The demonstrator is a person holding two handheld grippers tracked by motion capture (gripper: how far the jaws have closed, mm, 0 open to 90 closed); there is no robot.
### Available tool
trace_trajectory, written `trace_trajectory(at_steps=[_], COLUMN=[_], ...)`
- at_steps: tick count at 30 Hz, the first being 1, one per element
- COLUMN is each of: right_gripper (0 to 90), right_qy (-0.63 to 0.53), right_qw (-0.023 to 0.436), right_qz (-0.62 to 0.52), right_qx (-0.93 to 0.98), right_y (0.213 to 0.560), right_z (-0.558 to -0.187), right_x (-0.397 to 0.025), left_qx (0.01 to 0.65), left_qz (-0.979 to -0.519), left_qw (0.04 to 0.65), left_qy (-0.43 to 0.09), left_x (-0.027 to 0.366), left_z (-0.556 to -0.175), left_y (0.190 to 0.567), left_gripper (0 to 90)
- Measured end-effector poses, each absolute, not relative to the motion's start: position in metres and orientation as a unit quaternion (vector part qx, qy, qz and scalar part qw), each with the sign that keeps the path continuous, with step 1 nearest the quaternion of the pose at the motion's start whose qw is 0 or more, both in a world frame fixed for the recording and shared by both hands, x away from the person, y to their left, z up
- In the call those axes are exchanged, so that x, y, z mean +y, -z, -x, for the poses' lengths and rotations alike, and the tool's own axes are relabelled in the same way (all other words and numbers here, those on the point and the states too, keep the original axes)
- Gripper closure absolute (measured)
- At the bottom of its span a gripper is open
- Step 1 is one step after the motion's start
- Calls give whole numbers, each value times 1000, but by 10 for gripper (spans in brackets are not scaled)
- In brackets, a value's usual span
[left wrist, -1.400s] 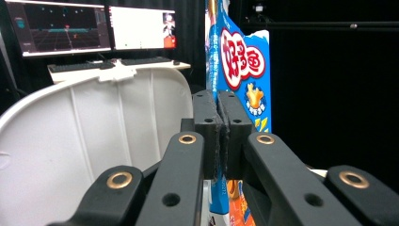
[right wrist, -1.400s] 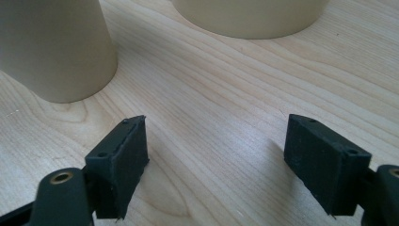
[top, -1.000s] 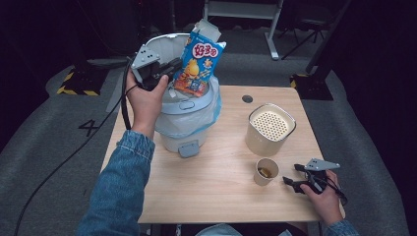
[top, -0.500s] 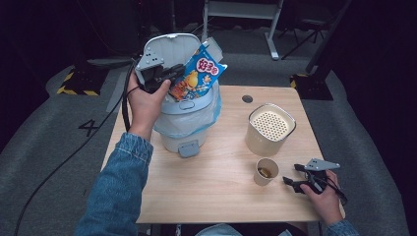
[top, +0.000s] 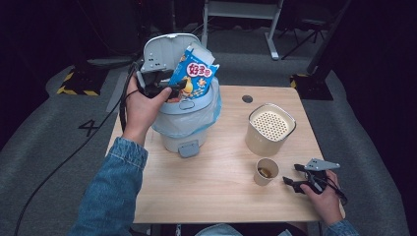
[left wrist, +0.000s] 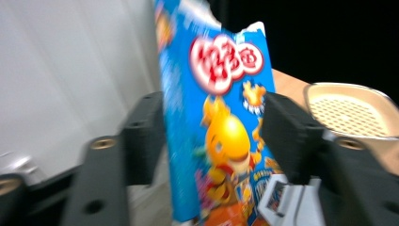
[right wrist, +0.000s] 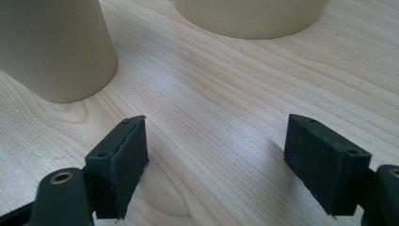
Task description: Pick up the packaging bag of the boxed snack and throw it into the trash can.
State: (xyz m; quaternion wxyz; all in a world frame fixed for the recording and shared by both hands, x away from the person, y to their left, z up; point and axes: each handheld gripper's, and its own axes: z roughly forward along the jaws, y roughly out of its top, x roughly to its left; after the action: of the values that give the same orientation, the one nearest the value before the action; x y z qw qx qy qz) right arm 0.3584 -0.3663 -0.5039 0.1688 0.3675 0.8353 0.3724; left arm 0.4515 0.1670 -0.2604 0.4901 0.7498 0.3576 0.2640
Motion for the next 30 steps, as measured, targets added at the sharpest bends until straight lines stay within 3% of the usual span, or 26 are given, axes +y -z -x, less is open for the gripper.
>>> trace_trajectory(at_steps=[3, 10, 30], right_gripper=[226, 226, 226], right_qy=[-372, -372, -372], right_qw=[169, 169, 168], right_qz=[-368, -367, -367], right_qx=[835, 835, 836], right_y=[504, 504, 504], right_z=[-358, -358, -358], right_x=[-366, -366, -366], left_qx=[372, 365, 257], left_qz=[-749, -741, -797], left_qw=[488, 497, 508], left_qy=[-251, -264, -203], left_x=[172, 180, 175], left_z=[-450, -442, -363], left_y=[262, 265, 279], left_gripper=[321, 315, 288])
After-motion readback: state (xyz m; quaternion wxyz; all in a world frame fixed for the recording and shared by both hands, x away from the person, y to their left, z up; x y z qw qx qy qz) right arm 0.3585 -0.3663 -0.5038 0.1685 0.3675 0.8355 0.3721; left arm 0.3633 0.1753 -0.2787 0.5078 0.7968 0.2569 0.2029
